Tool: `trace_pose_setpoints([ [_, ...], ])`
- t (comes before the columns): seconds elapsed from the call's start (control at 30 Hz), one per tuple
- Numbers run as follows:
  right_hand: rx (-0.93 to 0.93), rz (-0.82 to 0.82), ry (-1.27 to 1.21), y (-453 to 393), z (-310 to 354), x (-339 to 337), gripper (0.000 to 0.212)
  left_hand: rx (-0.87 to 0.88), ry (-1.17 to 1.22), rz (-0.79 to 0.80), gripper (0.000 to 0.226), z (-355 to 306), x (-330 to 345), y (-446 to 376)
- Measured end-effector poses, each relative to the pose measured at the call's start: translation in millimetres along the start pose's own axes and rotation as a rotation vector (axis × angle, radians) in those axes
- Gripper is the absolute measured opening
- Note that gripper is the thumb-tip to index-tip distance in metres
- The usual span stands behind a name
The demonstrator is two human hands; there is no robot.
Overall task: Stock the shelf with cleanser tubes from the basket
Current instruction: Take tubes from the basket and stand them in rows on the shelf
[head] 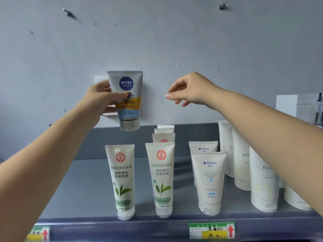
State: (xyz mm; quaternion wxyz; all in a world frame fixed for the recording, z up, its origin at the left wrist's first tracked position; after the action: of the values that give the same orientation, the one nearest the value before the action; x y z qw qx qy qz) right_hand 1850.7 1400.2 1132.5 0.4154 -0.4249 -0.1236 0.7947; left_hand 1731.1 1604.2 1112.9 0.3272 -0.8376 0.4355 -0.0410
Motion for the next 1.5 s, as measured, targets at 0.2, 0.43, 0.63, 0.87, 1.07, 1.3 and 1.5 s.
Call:
trace_pose_setpoints([
  [0.2,-0.123,0.055,-0.194,-10,71,52,0.047,0.056,-0.041,0.05,0.019,-8,-36,21],
  [0.43,-0.153,0.087,-0.169,-32,119,133,0.006,0.065,-0.112,0.176,0.028,12,-106,41],
  [0.63,-0.026,0.168,-0.101,-48,136,202,0.011,-0.053,-0.196,0.247,0.018,47,-164,44],
  [0.87,0.095,0.259,0.067,-45,126,271,0.012,-0.216,-0.222,0.379,0.017,111,-194,52],
  [1.07,0.203,0.364,0.205,-28,105,290,0.007,-0.242,-0.203,0.509,0.025,150,-179,67],
  [1.3,0.27,0.408,0.246,-16,99,286,0.008,-0.22,-0.202,0.579,0.03,155,-164,74],
  [1.5,0.305,0.441,0.24,-10,101,283,0.012,-0.207,-0.203,0.612,0.028,155,-164,77],
])
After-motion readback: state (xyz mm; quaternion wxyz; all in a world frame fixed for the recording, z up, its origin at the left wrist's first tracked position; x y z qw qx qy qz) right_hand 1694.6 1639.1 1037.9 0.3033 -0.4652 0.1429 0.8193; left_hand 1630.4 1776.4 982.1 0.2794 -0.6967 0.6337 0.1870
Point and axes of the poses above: each hand's wrist, its own y-axis away from the middle knuckle, its own x-axis out of the palm, z = x × y, the point moved 2 cm from there along -y, towards the middle knuckle, and after that the axes turned 5 degrees about -y, right-handed, at the moved point
